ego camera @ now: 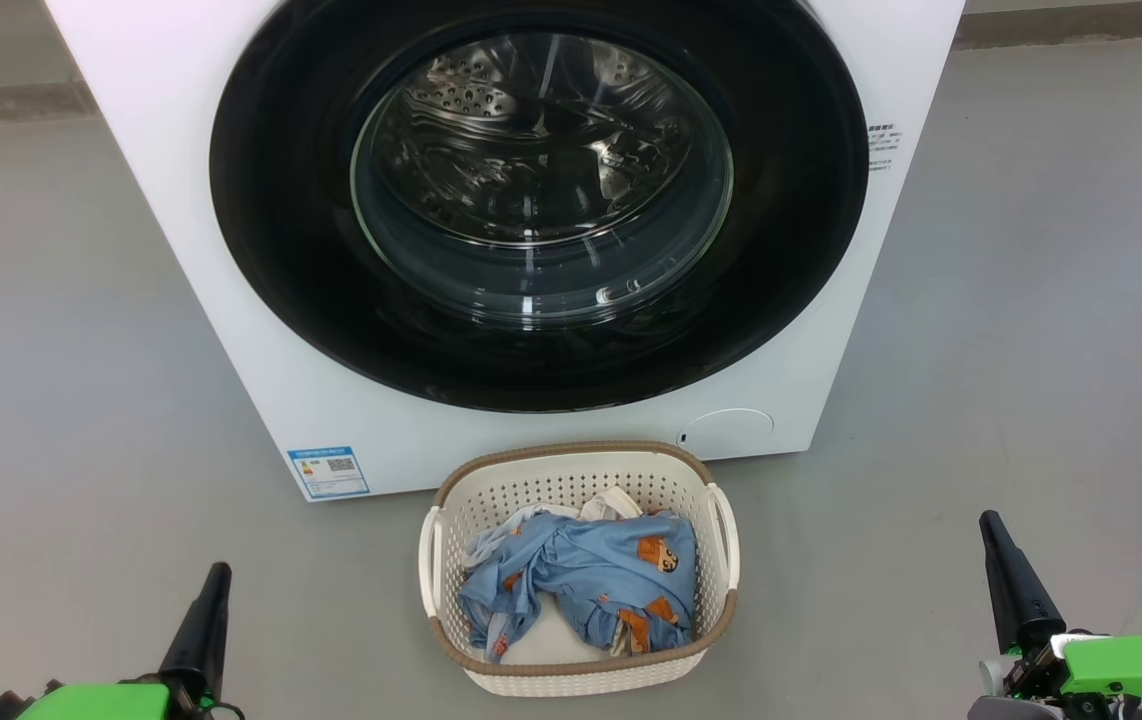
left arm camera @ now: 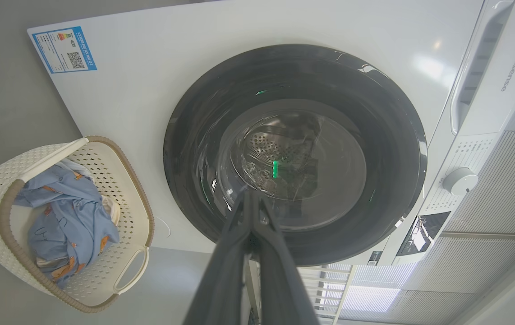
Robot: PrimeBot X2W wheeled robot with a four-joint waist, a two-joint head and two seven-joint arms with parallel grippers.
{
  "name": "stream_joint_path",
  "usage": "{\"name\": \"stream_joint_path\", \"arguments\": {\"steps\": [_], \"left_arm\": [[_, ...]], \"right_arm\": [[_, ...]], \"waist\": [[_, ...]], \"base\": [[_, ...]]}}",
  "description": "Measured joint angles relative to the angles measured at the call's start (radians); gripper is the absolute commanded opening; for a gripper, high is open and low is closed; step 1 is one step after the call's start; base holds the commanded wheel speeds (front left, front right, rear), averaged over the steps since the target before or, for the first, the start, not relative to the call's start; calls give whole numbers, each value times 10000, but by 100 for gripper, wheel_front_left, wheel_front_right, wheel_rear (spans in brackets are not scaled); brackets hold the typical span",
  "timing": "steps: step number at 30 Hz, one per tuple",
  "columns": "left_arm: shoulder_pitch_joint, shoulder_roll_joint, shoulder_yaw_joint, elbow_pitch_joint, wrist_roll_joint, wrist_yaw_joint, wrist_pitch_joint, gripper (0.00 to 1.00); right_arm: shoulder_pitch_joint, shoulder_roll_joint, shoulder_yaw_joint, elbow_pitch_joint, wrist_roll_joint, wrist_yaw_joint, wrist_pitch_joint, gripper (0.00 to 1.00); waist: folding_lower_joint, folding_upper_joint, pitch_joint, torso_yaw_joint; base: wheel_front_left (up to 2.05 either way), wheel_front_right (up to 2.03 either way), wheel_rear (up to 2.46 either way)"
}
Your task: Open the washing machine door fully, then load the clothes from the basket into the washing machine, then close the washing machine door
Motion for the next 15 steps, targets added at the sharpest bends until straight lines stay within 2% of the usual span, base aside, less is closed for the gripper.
{"name": "stream_joint_path", "arguments": {"steps": [15], "left_arm": [[-1, -4, 10, 0, 0, 0, 0, 0]], "right_arm": [[-1, 4, -8, 0, -2, 0, 0, 0]], "waist": [[0, 0, 0, 0]], "base": [[0, 0, 0]]}}
